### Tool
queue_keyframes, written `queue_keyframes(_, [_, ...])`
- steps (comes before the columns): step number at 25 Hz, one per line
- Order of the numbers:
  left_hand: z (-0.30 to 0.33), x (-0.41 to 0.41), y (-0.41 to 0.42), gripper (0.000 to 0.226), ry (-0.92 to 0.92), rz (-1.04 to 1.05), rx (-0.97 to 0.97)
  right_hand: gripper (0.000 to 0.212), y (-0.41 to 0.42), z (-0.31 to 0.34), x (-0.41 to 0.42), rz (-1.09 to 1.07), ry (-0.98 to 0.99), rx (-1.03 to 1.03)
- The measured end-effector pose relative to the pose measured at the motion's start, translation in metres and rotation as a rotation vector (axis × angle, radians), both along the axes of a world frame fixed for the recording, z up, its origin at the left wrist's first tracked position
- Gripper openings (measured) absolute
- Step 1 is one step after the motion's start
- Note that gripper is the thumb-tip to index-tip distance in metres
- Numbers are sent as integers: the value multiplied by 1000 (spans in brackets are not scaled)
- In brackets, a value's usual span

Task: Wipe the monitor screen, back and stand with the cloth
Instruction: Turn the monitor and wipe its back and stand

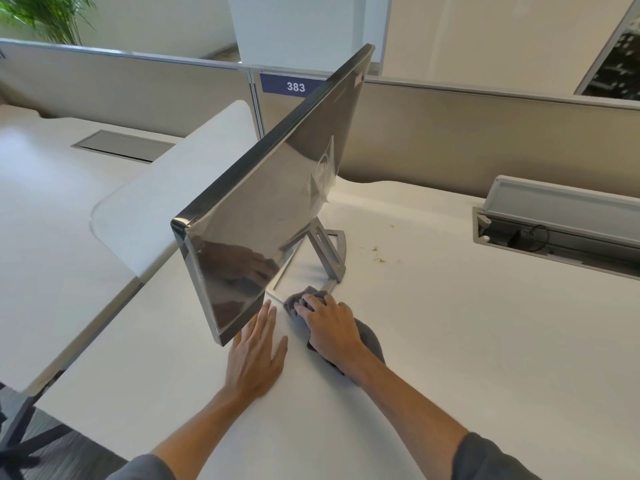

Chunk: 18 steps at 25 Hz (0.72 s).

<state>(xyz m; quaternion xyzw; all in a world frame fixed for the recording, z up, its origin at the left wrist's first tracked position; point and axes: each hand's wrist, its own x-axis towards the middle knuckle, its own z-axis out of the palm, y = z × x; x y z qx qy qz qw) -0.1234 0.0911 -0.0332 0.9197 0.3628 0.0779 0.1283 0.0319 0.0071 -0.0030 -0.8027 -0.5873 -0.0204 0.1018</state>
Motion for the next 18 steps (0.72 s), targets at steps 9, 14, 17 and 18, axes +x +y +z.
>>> queue_keyframes(9, [2,16,7,69,-16,-45,-40,24,3,13,27,-384,17,-74])
queue_keyframes(14, [-2,18,8,70,-20,-49,-21,46,-14,0,35,-137,35,42])
queue_keyframes(17, [-3,19,9,72,-14,-56,-24,49,-9,3,35,-20,37,-70])
queue_keyframes(18, [-2,20,9,73,-4,-66,-28,46,-9,4,38,-69,64,-80])
